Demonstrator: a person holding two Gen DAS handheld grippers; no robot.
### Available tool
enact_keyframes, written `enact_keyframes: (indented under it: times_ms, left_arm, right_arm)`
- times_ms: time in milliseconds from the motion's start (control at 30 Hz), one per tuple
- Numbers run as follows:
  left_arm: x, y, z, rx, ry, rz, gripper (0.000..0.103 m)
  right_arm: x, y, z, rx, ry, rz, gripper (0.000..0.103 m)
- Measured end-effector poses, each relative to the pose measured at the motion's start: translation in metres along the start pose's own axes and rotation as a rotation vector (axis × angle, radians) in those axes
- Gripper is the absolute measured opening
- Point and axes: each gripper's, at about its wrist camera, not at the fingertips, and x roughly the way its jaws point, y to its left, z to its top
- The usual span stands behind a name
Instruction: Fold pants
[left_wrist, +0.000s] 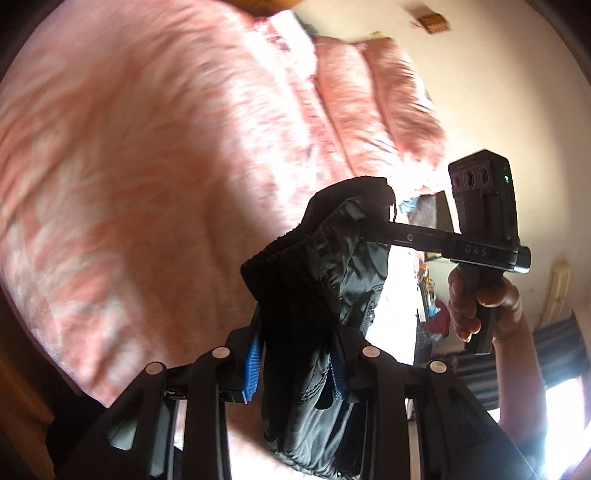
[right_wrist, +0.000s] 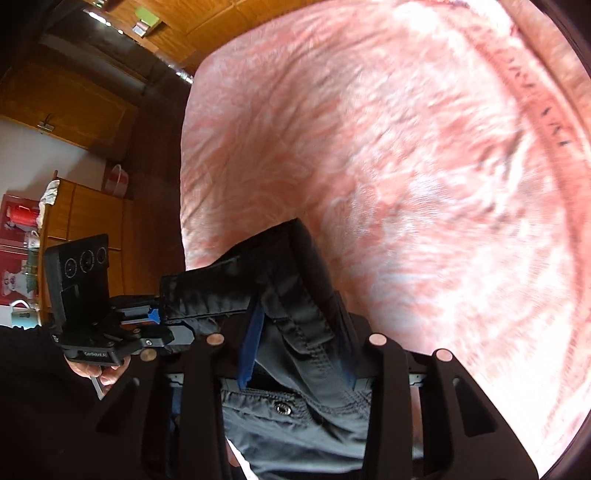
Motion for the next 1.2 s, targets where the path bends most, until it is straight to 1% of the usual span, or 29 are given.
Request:
enact_keyframes:
  times_ms: [267, 567, 767, 1000, 1200]
  left_arm:
    - [-0.012, -0.067, -0.009, 0.162, -0.01, -0.033, 0.031]
    - [-0.026, -0.13, -0.036, 0.344, -0.002, -0.056, 0.031]
    - [-0.032, -0.168, -0.055, 0.452, 0.0, -0.072, 0.03]
    - [-0.033, -0.206, -0.076, 0.558, 0.015, -0.092, 0.03]
    - [-0.031, -0.232, -0.093, 0.626, 0.031, -0.11, 0.03]
  right_arm:
    - [-0.067, 0.018, -0.042, 0.02, -0.074, -0.102, 0.034]
    - [-0.127, 0.028, -0.096, 0.055, -0.154, -0.187, 0.033]
    - [-0.157, 0.035, -0.129, 0.078, -0.205, -0.234, 0.032]
    - [-0.186, 0.036, -0.17, 0.125, -0.264, -0.266, 0.031]
    - [-0.207, 0.037, -0.206, 0.167, -0.306, -0.294, 0.031]
